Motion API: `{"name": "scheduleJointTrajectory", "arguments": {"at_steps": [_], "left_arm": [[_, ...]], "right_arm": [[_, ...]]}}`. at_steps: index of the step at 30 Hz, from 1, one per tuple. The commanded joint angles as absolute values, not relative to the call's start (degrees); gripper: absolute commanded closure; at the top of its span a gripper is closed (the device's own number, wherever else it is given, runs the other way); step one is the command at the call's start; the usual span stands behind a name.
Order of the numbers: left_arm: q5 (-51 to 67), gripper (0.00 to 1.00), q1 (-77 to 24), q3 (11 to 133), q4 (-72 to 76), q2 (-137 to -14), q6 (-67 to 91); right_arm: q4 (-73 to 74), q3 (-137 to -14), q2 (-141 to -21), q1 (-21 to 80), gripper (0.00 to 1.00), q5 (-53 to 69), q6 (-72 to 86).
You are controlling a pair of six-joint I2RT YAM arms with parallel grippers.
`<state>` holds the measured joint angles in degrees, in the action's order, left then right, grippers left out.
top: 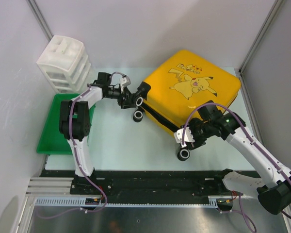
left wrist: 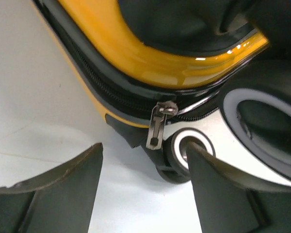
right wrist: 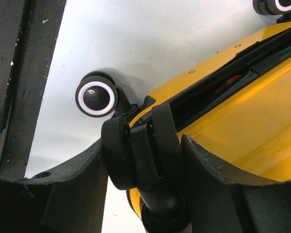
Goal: Open, take out, and arrange the luggage
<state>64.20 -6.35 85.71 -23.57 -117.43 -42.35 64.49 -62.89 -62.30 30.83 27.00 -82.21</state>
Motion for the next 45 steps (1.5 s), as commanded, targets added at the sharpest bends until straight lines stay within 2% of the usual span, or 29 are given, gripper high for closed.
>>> {"name": "scheduleJointTrajectory", "arguments": {"at_steps": [1,16,21,25,29,30,32,36,37,42,45], "left_arm": [[66.98,0.25,-7.38,88.59,-31.02,-117.07,-53.32],[66.89,0.38,-7.65,92.72,-35.42,-117.86,-55.2],[64.34,0.34,-8.78,93.43,-35.77,-119.09,-54.23],[63.72,0.46,-8.88,94.74,-35.69,-120.49,-53.27],[63.55,0.47,-8.88,95.54,-36.3,-121.2,-53.09],[63.54,0.49,-8.88,95.62,-36.12,-121.38,-53.0],[63.89,0.61,-8.7,96.15,-36.39,-121.55,-52.56],[66.17,0.97,-7.65,96.15,-36.65,-121.47,-52.47],[66.62,1.0,-7.39,96.07,-36.56,-121.29,-52.38],[69.7,1.0,-5.01,96.06,-36.65,-120.41,-49.14],[66.1,1.0,-5.01,95.54,-36.74,-119.36,-48.95]], "right_arm": [[67.06,-63.11,-61.08,27.95,1.0,20.3,-74.79],[66.36,-62.93,-61.61,28.04,1.0,20.39,-75.06],[66.18,-62.84,-61.79,27.95,1.0,20.22,-75.15],[66.18,-62.93,-61.79,27.95,1.0,20.04,-75.15],[66.01,-62.84,-62.05,28.04,1.0,20.13,-75.15],[66.01,-62.93,-62.14,28.04,1.0,20.04,-75.15],[65.66,-62.84,-62.31,28.12,1.0,19.95,-75.15],[65.65,-62.84,-62.49,28.21,1.0,19.86,-75.23],[65.74,-62.93,-62.32,28.21,1.0,19.69,-75.32],[66.62,-62.84,-61.7,28.04,1.0,19.07,-75.94],[66.8,-62.84,-61.35,27.95,1.0,18.9,-76.03]]}}
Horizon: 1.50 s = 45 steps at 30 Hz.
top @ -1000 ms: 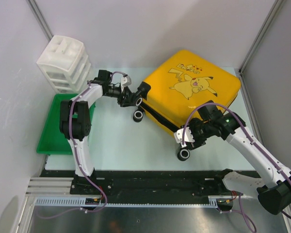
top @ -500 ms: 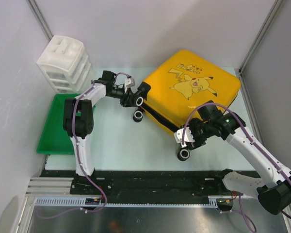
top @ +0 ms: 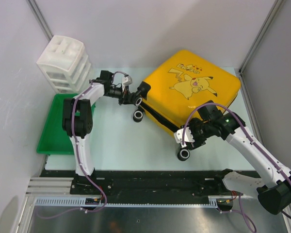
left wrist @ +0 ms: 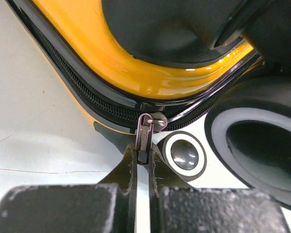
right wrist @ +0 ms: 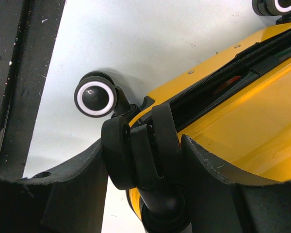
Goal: Open, take out, and arrange the luggage
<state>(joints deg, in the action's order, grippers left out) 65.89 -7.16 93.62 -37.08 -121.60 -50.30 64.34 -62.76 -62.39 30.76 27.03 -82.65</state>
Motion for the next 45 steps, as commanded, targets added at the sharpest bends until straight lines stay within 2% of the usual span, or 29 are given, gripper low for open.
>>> {"name": "scheduleJointTrajectory", "arguments": {"at_steps": [1,3,6,10,15,20,21,22,23,24,25,27,28,31,38,42,43,45], "left_arm": [[65.05,1.0,-5.01,95.36,-36.56,-119.18,-48.78],[61.1,1.0,-5.1,95.54,-34.99,-119.0,-46.6],[53.02,1.0,-5.1,94.48,-24.37,-118.56,-33.44],[45.45,1.0,-5.89,96.93,-15.76,-119.79,-27.08],[38.33,1.0,-6.33,105.02,-13.01,-124.62,-19.87],[36.47,1.0,-7.64,111.18,-12.66,-127.97,-21.35],[36.82,0.99,-7.99,111.18,-12.92,-127.62,-22.84],[38.13,0.86,-7.91,110.05,-12.83,-127.01,-23.2],[39.45,0.68,-7.65,109.08,-13.01,-125.17,-23.38],[40.07,0.37,-6.86,107.94,-13.09,-124.11,-23.38],[40.43,0.26,-6.33,105.49,-13.1,-122.8,-23.47],[39.2,0.13,-4.41,103.63,-13.45,-119.54,-22.59],[38.24,0.12,-3.7,102.32,-13.8,-118.66,-22.24],[32.88,0.1,-1.32,102.3,-14.94,-115.85,-21.88],[32.26,0.11,-4.3,104.85,-16.96,-113.29,-22.77],[29.71,0.12,-10.18,110.63,-16.88,-116.53,-20.66],[28.23,0.12,-11.15,111.79,-16.96,-118.63,-20.31],[26.55,0.13,-13.52,114.24,-16.96,-120.23,-20.3]], "right_arm": [[66.88,-62.84,-61.17,27.95,1.0,18.98,-76.03],[67.06,-62.84,-60.91,27.95,1.0,19.07,-76.11],[67.76,-62.75,-60.65,27.77,1.0,19.33,-76.46],[68.55,-62.4,-59.94,27.51,1.0,19.42,-77.34],[69.43,-61.7,-58.89,26.9,1.0,19.25,-78.75],[70.23,-61.17,-58.01,26.28,1.0,19.69,-79.89],[70.05,-61.17,-57.66,26.28,1.0,19.86,-79.46],[69.18,-61.17,-57.48,26.63,1.0,20.04,-78.58],[68.65,-61.17,-57.22,26.72,0.97,19.87,-76.57],[67.95,-61.17,-56.96,27.07,0.86,19.69,-75.07],[66.81,-61.26,-56.34,27.85,0.6,19.17,-73.67],[65.57,-61.17,-55.46,28.56,0.39,19.33,-68.5],[63.83,-61.17,-54.33,28.91,0.26,19.77,-66.64],[60.4,-61.35,-52.65,31.37,0.15,19.43,-58.91],[50.11,-66.61,-52.82,34.55,0.1,12.23,-31.15],[48.17,-71.27,-56.24,22.01,0.12,12.3,-15.23],[48.16,-71.8,-56.68,13.62,0.13,14.39,-12.33],[49.13,-72.68,-57.65,5.14,0.17,16.51,-6.17]]}}
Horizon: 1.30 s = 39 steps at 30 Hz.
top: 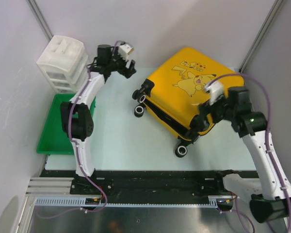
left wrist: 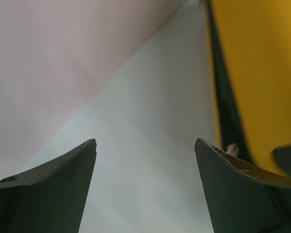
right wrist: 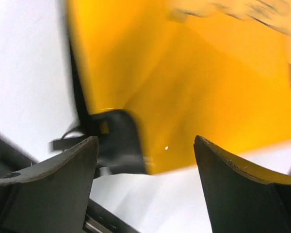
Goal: Open, take out, and arrange the luggage
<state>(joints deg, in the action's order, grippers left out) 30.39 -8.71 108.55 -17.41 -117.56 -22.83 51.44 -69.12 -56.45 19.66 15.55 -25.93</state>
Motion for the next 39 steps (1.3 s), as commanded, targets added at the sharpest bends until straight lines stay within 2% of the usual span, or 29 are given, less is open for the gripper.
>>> {"name": "scheduleJointTrajectory", "arguments": {"at_steps": [1,4,5,6,7,11,16,21,24,25,26,28,30,33,39], "left_arm": [[26.19,0.14,-14.14,114.34,-16.96,-121.02,-20.3],[26.72,0.15,-16.61,111.37,-17.58,-121.03,-23.1],[27.59,0.15,-18.0,109.62,-17.67,-119.02,-24.16],[28.55,0.16,-18.71,104.9,-17.75,-117.79,-26.08],[29.0,0.16,-19.59,102.24,-17.93,-116.38,-26.8],[31.46,0.21,-25.03,89.06,-18.02,-108.12,-28.04],[35.5,0.25,-29.44,76.84,-18.37,-98.99,-24.26],[41.3,0.26,-30.41,71.99,-20.82,-91.59,-25.31],[43.58,0.24,-26.21,70.06,-21.18,-86.32,-28.56],[47.86,0.23,-23.84,70.05,-21.18,-85.96,-29.09],[50.34,0.22,-18.42,70.14,-21.27,-86.48,-30.05],[58.4,0.2,-13.21,71.63,-22.06,-88.23,-32.76],[61.08,0.19,-8.1,73.38,-22.32,-91.31,-40.05],[61.7,0.19,-6.94,76.27,-22.41,-95.96,-48.41],[64.95,0.19,-10.72,84.71,-22.41,-106.41,-50.71]], "right_arm": [[50.44,-73.56,-58.7,-4.3,0.22,18.26,-4.93],[52.9,-73.74,-60.02,-18.66,0.37,17.85,-2.9],[53.35,-73.74,-60.64,-21.5,0.39,16.36,-3.42],[53.7,-73.65,-61.43,-23.53,0.47,14.61,-4.82],[54.14,-73.57,-63.44,-25.64,0.51,12.76,-5.79],[52.83,-71.46,-71.07,-32.86,0.6,11.34,-9.66],[49.06,-71.54,-81.29,-33.23,0.6,17.22,-14.85],[45.45,-71.54,-86.65,-28.58,0.59,19.33,-18.89],[42.2,-71.54,-88.15,-26.46,0.59,18.62,-21.7],[41.4,-71.63,-88.5,-26.28,0.59,19.42,-22.23],[40.87,-71.72,-89.03,-26.11,0.58,20.12,-23.63],[40.69,-72.5,-91.05,-25.58,0.58,23.8,-25.91],[40.43,-72.68,-92.19,-25.05,0.57,26.35,-28.38],[40.08,-72.86,-94.04,-23.82,0.57,27.86,-29.09],[40.34,-73.21,-94.04,-22.24,0.55,28.13,-29.18]]}}
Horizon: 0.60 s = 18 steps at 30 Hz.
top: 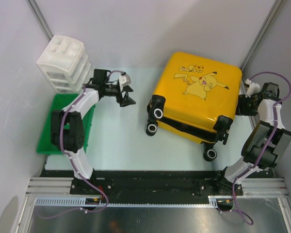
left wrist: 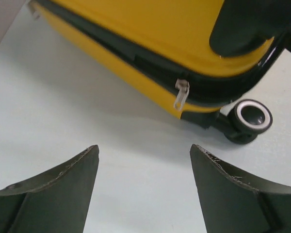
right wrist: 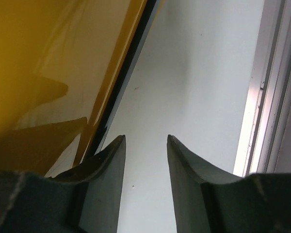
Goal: Open, take out, and arrange the luggage
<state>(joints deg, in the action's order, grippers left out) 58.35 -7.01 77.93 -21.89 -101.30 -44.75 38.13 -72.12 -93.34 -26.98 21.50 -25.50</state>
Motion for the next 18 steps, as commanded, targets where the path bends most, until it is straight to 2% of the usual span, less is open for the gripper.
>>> {"name": "scheduleJointTrajectory", "arguments": {"at_steps": [1,5,9,18], "left_arm": [[65.21,0.19,-12.03,85.51,-22.5,-107.65,-50.8],[62.76,0.19,-15.55,88.41,-22.59,-112.23,-53.61],[64.14,0.22,-17.31,90.43,-23.55,-115.13,-56.16],[67.15,0.42,-19.42,89.74,-31.63,-115.4,-65.82]], "right_arm": [[40.95,-73.56,-93.69,-22.24,0.54,27.86,-30.05],[44.37,-74.53,-90.98,-23.64,0.45,28.03,-32.51],[47.1,-74.79,-87.81,-24.35,0.43,27.51,-35.24],[49.48,-75.76,-84.73,-22.42,0.43,27.24,-38.4]]}}
